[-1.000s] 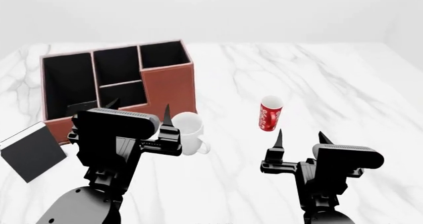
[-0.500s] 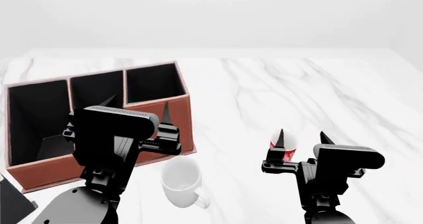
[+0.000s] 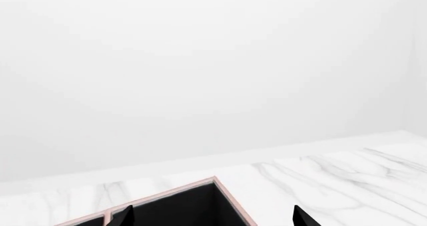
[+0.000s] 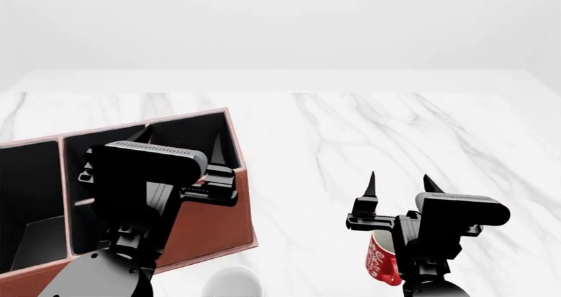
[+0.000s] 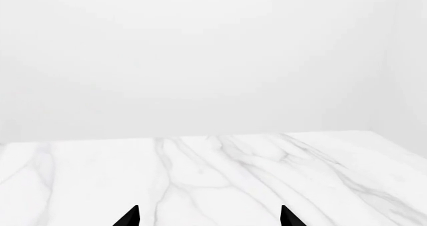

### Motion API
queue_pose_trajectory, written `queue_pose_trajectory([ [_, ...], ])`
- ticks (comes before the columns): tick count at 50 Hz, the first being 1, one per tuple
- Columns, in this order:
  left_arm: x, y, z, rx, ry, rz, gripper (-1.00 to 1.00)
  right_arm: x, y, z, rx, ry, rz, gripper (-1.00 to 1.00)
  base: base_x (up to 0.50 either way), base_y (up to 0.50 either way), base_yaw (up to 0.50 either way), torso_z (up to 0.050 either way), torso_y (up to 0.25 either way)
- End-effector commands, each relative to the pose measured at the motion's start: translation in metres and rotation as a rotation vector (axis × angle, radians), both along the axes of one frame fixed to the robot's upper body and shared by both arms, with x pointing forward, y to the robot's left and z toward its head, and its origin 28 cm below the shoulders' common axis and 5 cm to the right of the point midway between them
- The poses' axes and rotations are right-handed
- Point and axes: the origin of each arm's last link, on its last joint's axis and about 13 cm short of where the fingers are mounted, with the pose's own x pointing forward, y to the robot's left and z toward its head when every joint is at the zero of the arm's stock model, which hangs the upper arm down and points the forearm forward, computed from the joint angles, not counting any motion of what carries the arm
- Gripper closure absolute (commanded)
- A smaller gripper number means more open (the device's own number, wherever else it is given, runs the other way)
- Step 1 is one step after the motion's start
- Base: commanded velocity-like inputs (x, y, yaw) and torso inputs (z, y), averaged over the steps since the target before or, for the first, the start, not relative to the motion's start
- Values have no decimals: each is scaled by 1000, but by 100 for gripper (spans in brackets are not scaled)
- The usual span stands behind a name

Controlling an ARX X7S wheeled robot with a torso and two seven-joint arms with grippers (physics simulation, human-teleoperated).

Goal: Pick up the red mug and place it to the right of the caddy.

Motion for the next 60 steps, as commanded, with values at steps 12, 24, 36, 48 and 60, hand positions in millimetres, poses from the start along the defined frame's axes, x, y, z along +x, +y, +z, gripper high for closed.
queue_pose_trajectory([
  [12, -1, 1, -1, -1, 3, -1, -100, -32, -14, 7, -15, -3, -24, -100, 0, 0, 0, 0, 0],
  [24, 0, 1, 0, 3, 3, 5, -100, -70, -26, -13, -57, 95, -20, -100, 0, 0, 0, 0, 0],
  [36, -1, 1, 0, 6, 3, 9, -100, -85, -24, -51, -45, 253, 22, -100, 0, 0, 0, 0, 0],
  [48, -1, 2, 0, 8, 3, 16, -100, -86, -24, -57, -41, 291, 27, -100, 0, 0, 0, 0, 0],
  [60, 0, 3, 0, 14, 3, 20, -100, -87, -22, -61, -45, 326, 44, -100, 0, 0, 0, 0, 0],
])
